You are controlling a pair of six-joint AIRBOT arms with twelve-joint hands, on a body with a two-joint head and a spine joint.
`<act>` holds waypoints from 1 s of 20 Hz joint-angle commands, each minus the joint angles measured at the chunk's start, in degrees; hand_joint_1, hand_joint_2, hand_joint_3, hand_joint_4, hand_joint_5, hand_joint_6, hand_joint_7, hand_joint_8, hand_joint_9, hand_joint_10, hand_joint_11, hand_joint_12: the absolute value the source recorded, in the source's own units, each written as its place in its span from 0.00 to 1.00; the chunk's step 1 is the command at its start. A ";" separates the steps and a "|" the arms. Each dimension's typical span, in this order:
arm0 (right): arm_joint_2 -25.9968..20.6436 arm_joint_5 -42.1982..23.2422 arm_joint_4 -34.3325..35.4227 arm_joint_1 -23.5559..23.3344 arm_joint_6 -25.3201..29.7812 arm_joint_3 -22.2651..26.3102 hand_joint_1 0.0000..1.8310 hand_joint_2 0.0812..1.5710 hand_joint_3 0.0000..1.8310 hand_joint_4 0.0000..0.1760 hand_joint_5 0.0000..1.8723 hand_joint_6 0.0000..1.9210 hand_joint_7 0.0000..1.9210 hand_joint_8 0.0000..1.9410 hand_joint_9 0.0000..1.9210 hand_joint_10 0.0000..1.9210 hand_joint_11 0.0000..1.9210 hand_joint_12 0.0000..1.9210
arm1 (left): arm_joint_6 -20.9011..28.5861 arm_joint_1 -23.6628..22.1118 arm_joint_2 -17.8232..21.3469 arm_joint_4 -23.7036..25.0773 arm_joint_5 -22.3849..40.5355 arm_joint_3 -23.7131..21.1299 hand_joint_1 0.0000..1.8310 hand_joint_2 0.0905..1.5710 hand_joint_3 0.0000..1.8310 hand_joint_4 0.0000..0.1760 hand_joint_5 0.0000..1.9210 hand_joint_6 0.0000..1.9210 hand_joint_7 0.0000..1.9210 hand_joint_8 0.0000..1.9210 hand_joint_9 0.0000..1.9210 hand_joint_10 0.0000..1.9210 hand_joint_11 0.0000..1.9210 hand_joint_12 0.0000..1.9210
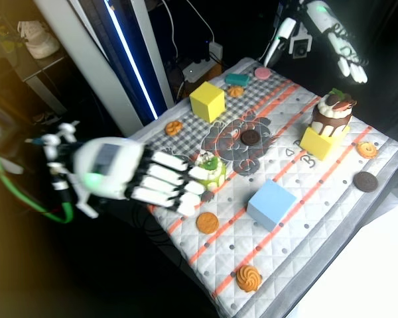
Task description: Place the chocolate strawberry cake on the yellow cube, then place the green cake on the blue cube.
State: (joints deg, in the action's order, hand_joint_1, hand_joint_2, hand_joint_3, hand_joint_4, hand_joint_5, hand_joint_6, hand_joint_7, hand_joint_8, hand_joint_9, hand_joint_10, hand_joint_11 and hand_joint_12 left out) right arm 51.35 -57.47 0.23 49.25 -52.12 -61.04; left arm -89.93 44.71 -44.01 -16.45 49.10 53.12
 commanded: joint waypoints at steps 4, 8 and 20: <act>1.40 -3.65 -0.53 -2.49 0.34 -1.03 0.34 0.62 0.00 0.52 0.17 0.00 0.16 0.00 0.16 0.00 0.03 0.40 | 0.31 -0.14 0.76 -0.19 9.25 -0.09 0.45 0.42 0.00 1.00 0.00 0.00 0.00 0.00 0.00 0.00 0.00 0.00; 2.91 -2.62 -0.76 -3.30 0.78 -1.86 0.37 0.60 0.00 0.39 0.18 0.00 0.18 0.00 0.19 0.00 0.05 0.42 | 0.31 0.05 0.85 -0.42 10.14 -0.26 0.38 0.45 0.01 1.00 0.00 0.00 0.00 0.00 0.00 0.00 0.00 0.00; 6.76 2.09 -2.16 -4.29 3.10 -4.67 0.46 0.66 0.00 0.23 0.26 0.00 0.30 0.00 0.33 0.01 0.17 0.44 | 0.32 0.73 1.17 -0.96 10.46 -0.96 0.44 0.44 0.00 1.00 0.00 0.00 0.00 0.00 0.00 0.00 0.00 0.00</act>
State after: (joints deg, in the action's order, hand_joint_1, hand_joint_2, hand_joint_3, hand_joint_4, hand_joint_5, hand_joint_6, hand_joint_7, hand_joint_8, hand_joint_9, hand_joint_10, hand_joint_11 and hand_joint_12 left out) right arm 58.33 -49.39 -2.57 45.84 -49.30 -65.54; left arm -89.93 45.43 -43.29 -17.58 52.34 52.12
